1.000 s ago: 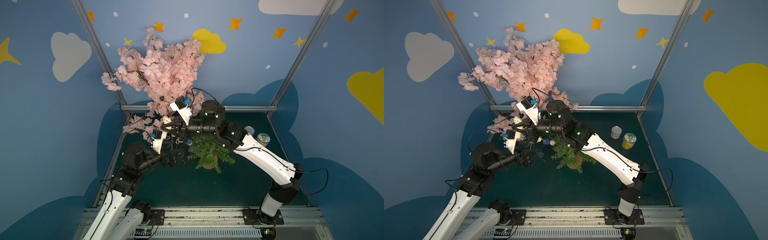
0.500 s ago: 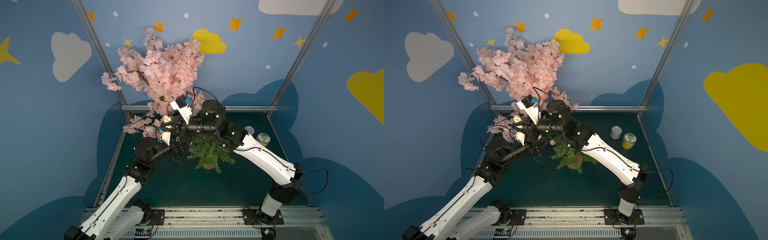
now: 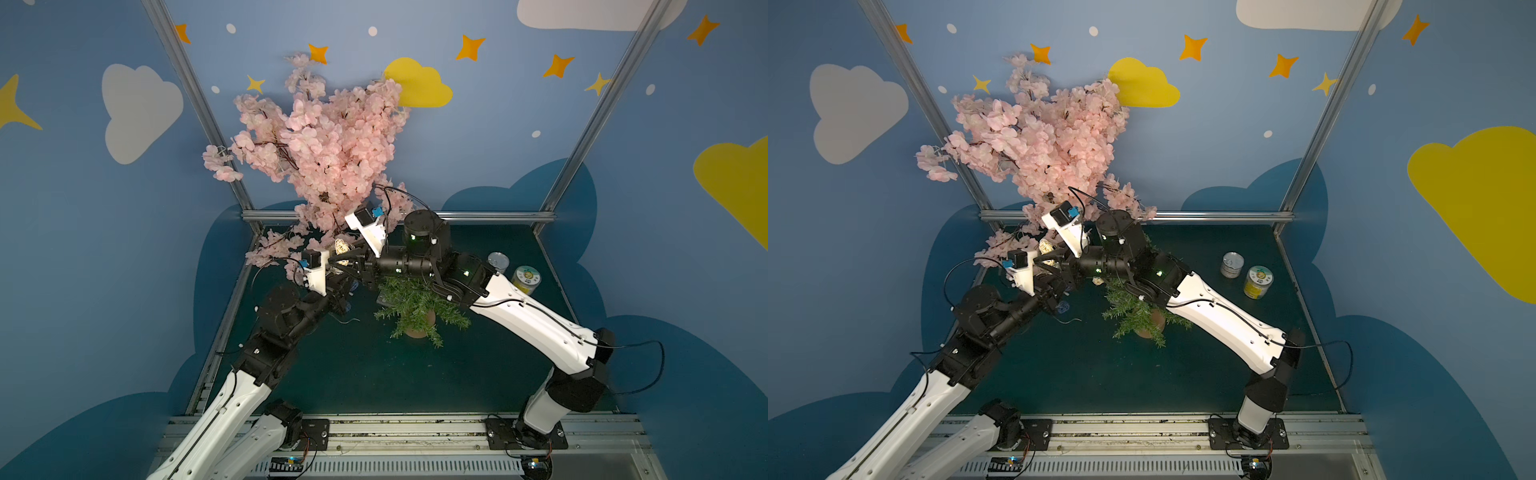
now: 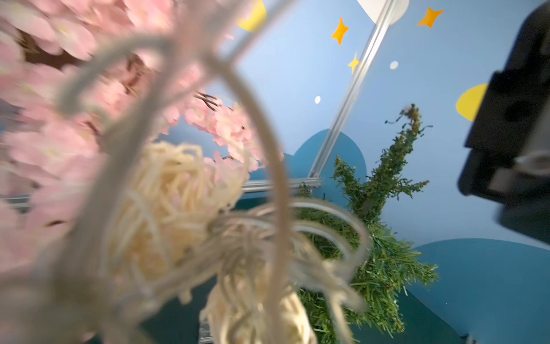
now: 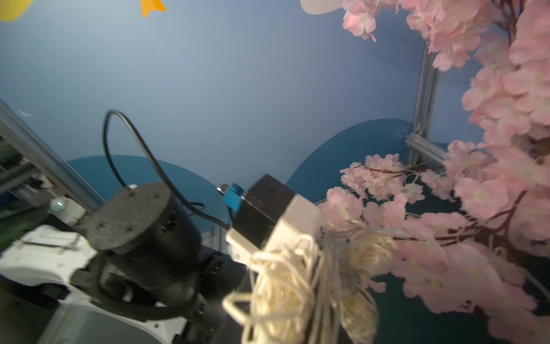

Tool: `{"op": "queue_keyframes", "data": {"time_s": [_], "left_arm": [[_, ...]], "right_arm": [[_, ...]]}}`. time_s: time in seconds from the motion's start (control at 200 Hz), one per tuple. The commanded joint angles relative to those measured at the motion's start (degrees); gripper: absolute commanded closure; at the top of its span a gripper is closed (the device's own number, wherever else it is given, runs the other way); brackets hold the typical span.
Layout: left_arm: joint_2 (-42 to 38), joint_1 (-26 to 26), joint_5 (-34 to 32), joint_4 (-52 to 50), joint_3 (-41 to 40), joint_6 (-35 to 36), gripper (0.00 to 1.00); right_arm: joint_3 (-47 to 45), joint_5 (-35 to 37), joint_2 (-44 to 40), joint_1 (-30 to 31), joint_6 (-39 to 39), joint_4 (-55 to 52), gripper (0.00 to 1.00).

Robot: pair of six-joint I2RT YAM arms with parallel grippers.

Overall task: Remove string lights from the small christmas tree
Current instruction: Remove the light string from the Christmas tree.

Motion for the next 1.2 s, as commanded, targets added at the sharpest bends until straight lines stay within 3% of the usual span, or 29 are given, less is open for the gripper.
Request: {"op": "queue_keyframes", "data": {"time_s": [0.0,0.1,0.34,0.646,0.816,1.197], "left_arm": [[-2.6,0.0,-8.3,-9.6,3.8,4.6,0.96],[-2.1,0.0,-10.3,-13.3,6.3,6.4,0.96],[2.1,0.2,-16.7,-17.6,12.3,10.8,0.96],[5.4,2.1,-19.5,-18.9,15.5,14.1,0.96],[7.0,5.7,-20.3,-25.2,19.7,14.6,0.96],[4.1,6.0,-21.4,-38.5,25.8,13.1,0.96]], "right_arm": [[-1.5,2.3,-2.0,-0.2,-1.8,-1.8,0.43],[-2.9,3.5,-2.8,-0.3,-1.9,-2.0,0.34],[-6.7,5.4,-7.2,-0.7,-2.0,-1.5,0.25],[-11.3,6.1,-13.2,-2.5,-1.3,-1.9,0.23],[-13.2,5.1,-15.9,-3.2,-1.2,-3.7,0.23],[-17.6,1.8,-18.9,-3.3,-1.6,-8.3,0.24]]}}
